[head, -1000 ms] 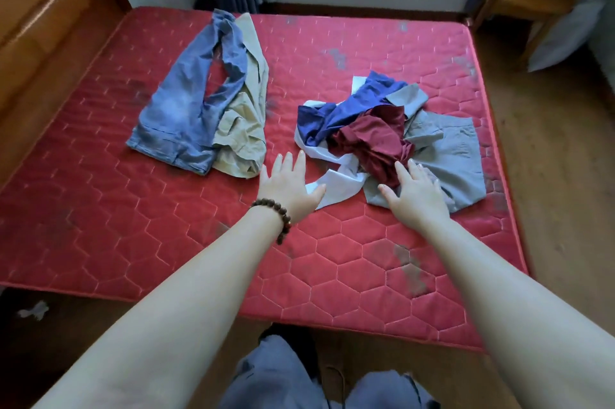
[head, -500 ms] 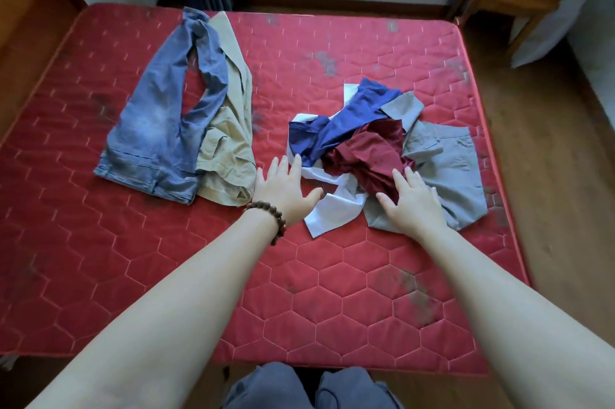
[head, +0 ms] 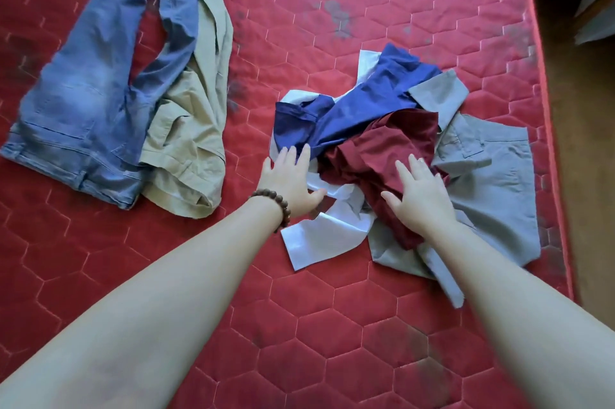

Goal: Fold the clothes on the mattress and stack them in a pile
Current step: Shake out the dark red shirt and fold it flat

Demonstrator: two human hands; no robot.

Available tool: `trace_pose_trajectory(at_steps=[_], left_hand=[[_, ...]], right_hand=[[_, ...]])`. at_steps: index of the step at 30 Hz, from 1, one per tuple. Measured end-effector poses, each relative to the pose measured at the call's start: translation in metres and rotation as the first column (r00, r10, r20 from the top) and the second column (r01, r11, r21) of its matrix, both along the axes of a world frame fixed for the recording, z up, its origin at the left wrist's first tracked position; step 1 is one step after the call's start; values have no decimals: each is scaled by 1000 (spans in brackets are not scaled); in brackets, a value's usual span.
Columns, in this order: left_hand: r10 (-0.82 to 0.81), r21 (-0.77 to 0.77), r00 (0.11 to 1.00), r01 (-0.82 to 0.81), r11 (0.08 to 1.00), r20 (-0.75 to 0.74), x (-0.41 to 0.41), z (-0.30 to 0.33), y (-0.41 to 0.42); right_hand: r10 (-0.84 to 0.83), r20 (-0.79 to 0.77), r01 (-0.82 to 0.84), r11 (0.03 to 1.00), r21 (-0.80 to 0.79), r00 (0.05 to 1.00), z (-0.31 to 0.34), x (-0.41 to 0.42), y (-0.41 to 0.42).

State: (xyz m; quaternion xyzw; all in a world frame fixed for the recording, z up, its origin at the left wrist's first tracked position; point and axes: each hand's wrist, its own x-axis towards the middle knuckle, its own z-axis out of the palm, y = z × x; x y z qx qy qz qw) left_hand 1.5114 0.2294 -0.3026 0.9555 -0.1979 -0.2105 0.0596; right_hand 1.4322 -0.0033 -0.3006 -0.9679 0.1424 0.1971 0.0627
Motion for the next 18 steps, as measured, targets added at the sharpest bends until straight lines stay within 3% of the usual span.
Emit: trace_pose_trajectory(at_steps=[8, 10, 13, 18], left_hand=[[-57, -82, 998, 57, 995, 9, 45, -113, -43], [-45, -99, 999, 46, 994, 13, 47, -125, -44], [-13, -146, 1000, 17, 989, 25, 47, -127, -43], [43, -297, 999, -37, 954, 13, 48, -88, -49]], right_hand=[[124, 35, -123, 992, -43, 992, -123, 81, -15], [121, 143, -118, 993, -31, 982, -137, 87, -18], [-25, 372, -9, 996, 88, 928, -133, 91, -22], [-222, 491, 42, 935, 351, 842, -82, 84, -25]])
